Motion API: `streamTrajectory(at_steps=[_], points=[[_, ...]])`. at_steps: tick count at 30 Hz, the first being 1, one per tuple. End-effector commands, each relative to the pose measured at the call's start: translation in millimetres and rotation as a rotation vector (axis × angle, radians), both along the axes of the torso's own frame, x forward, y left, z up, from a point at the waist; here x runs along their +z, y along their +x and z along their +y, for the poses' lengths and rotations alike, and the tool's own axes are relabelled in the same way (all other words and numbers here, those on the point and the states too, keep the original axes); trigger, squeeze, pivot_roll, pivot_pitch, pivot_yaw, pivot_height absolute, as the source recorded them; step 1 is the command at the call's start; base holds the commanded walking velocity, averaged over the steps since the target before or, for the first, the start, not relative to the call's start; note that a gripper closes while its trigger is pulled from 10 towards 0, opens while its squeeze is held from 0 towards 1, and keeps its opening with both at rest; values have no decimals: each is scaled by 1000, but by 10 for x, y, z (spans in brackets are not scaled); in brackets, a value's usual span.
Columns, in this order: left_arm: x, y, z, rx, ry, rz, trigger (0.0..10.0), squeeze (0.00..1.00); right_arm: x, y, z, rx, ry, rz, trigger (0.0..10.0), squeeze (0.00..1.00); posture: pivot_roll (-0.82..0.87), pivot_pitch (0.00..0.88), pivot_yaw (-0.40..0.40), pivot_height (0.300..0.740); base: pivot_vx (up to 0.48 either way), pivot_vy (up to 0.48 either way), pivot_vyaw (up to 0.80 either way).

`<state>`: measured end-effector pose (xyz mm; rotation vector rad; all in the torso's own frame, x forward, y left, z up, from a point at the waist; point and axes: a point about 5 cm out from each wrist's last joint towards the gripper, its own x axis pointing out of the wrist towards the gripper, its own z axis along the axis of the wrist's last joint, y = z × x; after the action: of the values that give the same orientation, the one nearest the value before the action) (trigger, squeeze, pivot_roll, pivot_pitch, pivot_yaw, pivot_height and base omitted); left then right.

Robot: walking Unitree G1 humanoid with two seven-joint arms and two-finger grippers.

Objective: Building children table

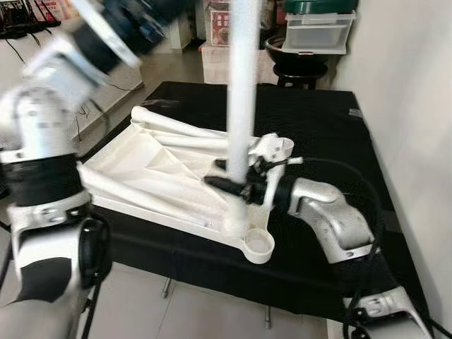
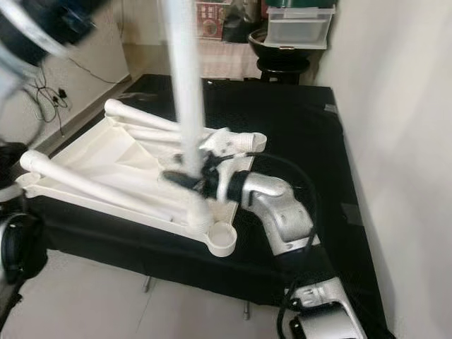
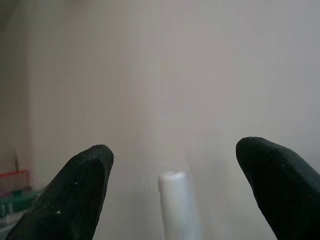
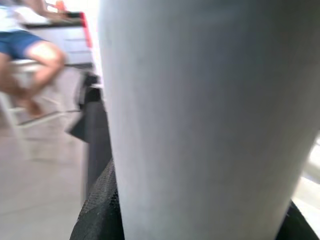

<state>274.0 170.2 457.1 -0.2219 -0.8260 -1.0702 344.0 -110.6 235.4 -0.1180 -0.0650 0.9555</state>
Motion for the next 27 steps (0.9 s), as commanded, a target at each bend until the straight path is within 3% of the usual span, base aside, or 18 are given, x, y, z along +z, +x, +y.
streamTrajectory(at_steps=[1, 5, 6, 8, 9, 10, 14, 15, 16, 17, 18, 19, 20, 21, 24, 25, 26, 27], points=[[2, -39, 47, 25, -3, 2, 10000, 1000, 46, 0, 39, 7, -5, -35, 0, 0, 1, 47, -1, 740, 0, 0, 0], [77, -111, 119, 72, -54, -7, 10000, 1000, 29, 38, -11, -54, -22, -53, 0, 0, 3, 46, 1, 740, 0, 0, 0], [43, -149, 96, 57, -36, 0, 10000, 514, 54, 66, -57, -84, -9, -61, 0, 0, 4, 50, -1, 740, 0, 0, 0], [13, -175, 74, 44, -18, 6, 10000, 514, 73, 85, -89, -102, 2, -65, 0, 0, 4, 50, -1, 740, 0, 0, 0], [-45, -212, 38, 19, 7, 14, 10000, 0, 103, 95, -126, -108, 18, -70, 0, 0, 5, 51, -1, 740, 0, 0, 0], [-277, -221, -24, 4, 50, 70, 10000, 0, 204, 19, -178, -24, 86, -83, 0, 0, 10, 66, 4, 740, 0, 0, 0], [-437, -246, -64, -4, 74, 115, 10000, 0, 276, -48, -211, 45, 130, -98, 0, 0, 11, 69, 6, 740, 0, 0, 0], [-1118, -207, -181, 60, 156, 344, 10000, 0, 318, -315, -214, 268, 164, -124, 0, 0, 15, 102, 14, 740, 0, 0, 0], [-1118, -207, -181, 60, 156, 344, 10000, 0, 318, -315, -214, 268, 164, -124, 0, 0, 15, 102, 14, 740, 0, 0, 0], [-1413, -231, -230, 90, 194, 431, 10000, 0, 284, -410, -184, 330, 156, -128, 3333, 0, 17, 114, 14, 740, 0, 0, 0], [-1413, -231, -230, 90, 194, 431, 10000, 0, 284, -410, -184, 330, 156, -128, 3333, 0, 17, 114, 14, 740, 0, 0, 0], [-1679, -284, -268, 114, 228, 511, 10000, 0, 248, -474, -152, 367, 159, -127, 3333, 0, 17, 122, 14, 740, 0, 0, 0], [-1907, -361, -299, 127, 238, 587, 10000, 0, 217, -510, -127, 379, 168, -123, 8314, 0, 21, 144, 20, 740, 0, 0, 0], [-2120, -445, -314, 159, 261, 659, 10000, 0, 192, -521, -116, 378, 177, -119, 10000, 0, 25, 164, 24, 740, 0, 0, 0], [-2236, -507, -321, 180, 276, 703, 10000, 0, 182, -526, -113, 375, 183, -118, 10000, 0, 26, 171, 26, 740, 0, 0, 0], [-2446, -621, -286, 264, 280, 824, 10000, 0, 168, -518, -132, 356, 183, -113, 10000, 0, 38, 230, 44, 740, 0, 0, 0], [-2446, -621, -286, 264, 280, 824, 10000, 0, 168, -518, -132, 356, 183, -113, 10000, 0, 38, 230, 44, 740, 0, 0, 0], [-2601, -752, -278, 318, 313, 906, 10000, 0, 139, -527, -156, 352, 163, -110, 10000, 0, 38, 253, 51, 740, 0, 0, 0]])
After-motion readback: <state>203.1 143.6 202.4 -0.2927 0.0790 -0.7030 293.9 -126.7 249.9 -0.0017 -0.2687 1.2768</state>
